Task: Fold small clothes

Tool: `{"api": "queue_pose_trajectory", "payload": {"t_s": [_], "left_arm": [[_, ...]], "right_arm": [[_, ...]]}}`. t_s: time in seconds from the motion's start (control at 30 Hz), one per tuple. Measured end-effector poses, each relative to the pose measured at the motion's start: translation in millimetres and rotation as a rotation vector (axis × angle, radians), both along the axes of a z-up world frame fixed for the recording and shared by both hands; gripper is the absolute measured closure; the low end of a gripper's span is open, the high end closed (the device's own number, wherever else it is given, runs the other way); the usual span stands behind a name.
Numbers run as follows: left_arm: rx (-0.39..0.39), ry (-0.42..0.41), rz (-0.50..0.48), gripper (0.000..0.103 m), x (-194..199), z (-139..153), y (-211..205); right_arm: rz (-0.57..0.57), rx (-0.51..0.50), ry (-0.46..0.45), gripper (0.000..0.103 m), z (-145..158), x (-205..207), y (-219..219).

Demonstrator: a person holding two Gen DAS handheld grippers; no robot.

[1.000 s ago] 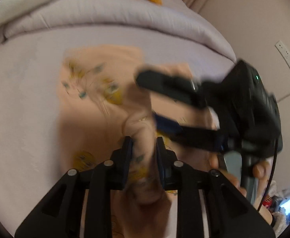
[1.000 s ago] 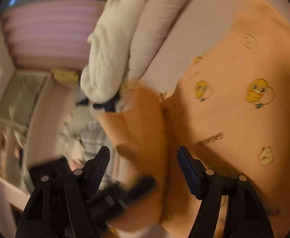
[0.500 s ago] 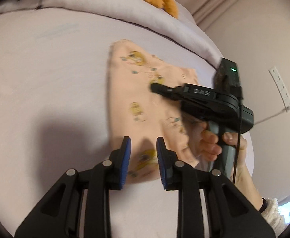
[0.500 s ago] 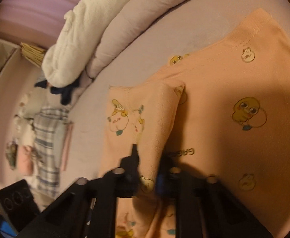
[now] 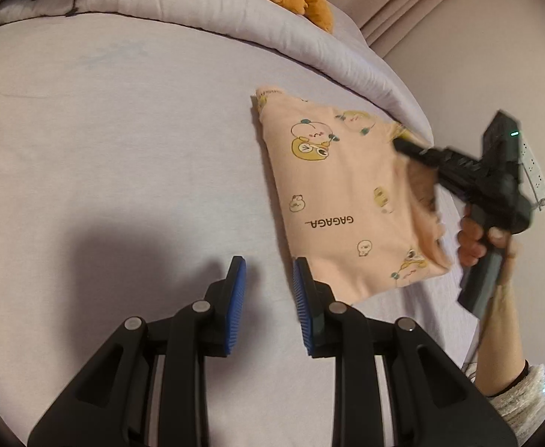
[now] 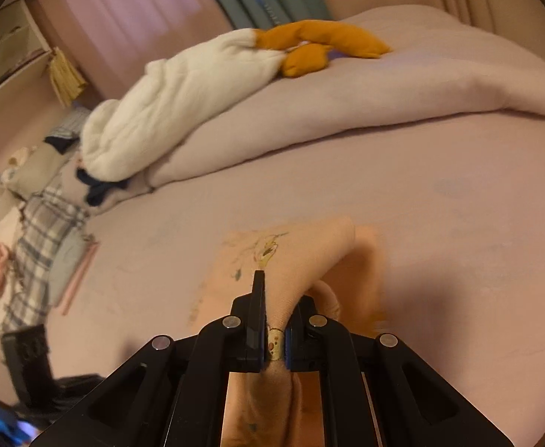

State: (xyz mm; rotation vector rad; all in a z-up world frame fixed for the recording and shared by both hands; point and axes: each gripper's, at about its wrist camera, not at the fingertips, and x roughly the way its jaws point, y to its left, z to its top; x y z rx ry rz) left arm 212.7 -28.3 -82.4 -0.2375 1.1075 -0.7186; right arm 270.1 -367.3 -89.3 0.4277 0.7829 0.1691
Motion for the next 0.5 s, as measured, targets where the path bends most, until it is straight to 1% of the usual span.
{"api": "queue_pose_trajectory", "payload": {"t_s": [0.03, 0.1, 0.13, 0.2, 0.23, 0.27, 0.33, 0.37, 0.43, 0.5], "left_arm": [[0.001, -0.001, -0.004, 0.078, 2.3, -0.1, -5.8], [0.002, -0.003, -0.017, 0.078, 0.0, 0.4, -12.5], [0.004, -0.006, -0.028, 0.078, -0.5, 2.0, -19.0], [0.008, -0.027, -0.053, 0.078, -3.4, 7.3, -29.9], [0.009, -0.04, -0.064, 0.078, -1.3, 10.2, -38.2], [0.007, -0.049, -0.074, 0.078, -0.5, 12.7, -43.8], [-0.002, -0.073, -0.101, 0.078, 1.7, 18.5, -58.1], [-0.007, -0.083, -0.112, 0.079, 3.6, 19.9, -64.6], [-0.026, -0.096, -0.14, 0.08, 1.3, 21.9, -77.7], [-0.03, -0.114, -0.175, 0.08, -2.8, 20.8, -92.1]], "right_arm": [[-0.001, 0.007, 0.025, 0.094, -9.1, 4.2, -0.3], [-0.036, 0.025, 0.096, 0.094, -37.2, 12.0, -8.7], [-0.047, 0.04, 0.11, 0.094, -45.3, 14.1, -9.5], [-0.063, 0.109, 0.106, 0.086, -55.5, 11.1, -19.6], [-0.073, 0.124, 0.099, 0.082, -55.2, 8.4, -22.6], [-0.083, 0.116, 0.081, 0.077, -51.6, 4.2, -24.4], [-0.115, 0.035, 0.021, 0.077, -35.6, -9.5, -22.8], [-0.11, 0.009, -0.016, 0.077, -25.4, -16.7, -15.4], [-0.038, 0.012, -0.087, 0.077, -7.8, -33.2, -0.9], [0.059, -0.007, -0.119, 0.077, 0.7, -48.0, 19.7]]}}
